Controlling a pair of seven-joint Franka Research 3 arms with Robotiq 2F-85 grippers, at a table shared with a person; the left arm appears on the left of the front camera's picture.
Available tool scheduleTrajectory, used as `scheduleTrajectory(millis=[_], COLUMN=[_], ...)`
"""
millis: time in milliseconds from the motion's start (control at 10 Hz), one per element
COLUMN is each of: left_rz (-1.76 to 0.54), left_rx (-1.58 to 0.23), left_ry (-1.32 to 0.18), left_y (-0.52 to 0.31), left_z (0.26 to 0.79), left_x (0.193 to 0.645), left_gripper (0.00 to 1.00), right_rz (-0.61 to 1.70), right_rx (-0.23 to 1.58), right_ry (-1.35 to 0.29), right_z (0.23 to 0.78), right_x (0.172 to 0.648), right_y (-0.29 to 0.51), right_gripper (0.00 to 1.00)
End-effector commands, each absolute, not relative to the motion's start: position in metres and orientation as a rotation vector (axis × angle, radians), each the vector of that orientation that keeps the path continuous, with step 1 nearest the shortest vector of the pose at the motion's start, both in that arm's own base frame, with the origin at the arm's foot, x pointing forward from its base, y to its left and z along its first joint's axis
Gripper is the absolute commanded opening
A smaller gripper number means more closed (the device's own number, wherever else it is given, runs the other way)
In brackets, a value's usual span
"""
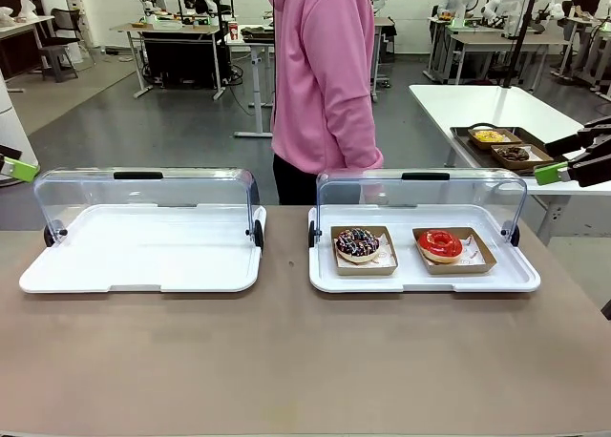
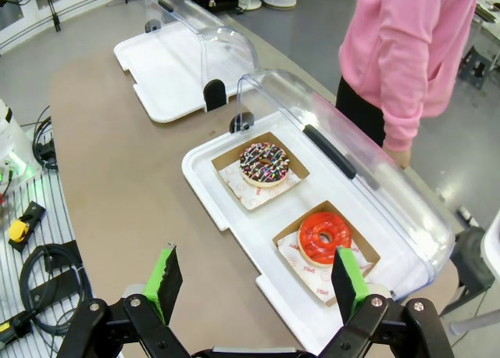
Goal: Provide the desired donut to the person.
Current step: Place the picked Paper togo box onto the Handle tray extended by the person.
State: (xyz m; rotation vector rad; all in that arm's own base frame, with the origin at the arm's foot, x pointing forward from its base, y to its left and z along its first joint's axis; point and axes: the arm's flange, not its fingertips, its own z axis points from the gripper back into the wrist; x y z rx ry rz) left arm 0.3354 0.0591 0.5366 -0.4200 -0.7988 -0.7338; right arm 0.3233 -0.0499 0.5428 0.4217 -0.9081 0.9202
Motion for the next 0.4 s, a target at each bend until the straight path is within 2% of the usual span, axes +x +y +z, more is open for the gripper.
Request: scheduleTrajectory(millis=[0,300], left_rz=[-0.732,-0.732], left_rx=[-0.418,-0.418], left_ry=[-0.798,-0.798], left_y=[0.0598,0.0598], left_z=[0.5369,0.5369], left_x=[0.3354,0.3354], left_gripper=[1.0,1.0], right_rz=[0.928,0.928], right_rx=[0.437,0.437], right_ry=[-0.916,-0.916], right_z=[0.5412,0.5412], right_x=[0.3259,0.3259], right_y=[-0.049,-0.049], right_gripper=[1.0,1.0])
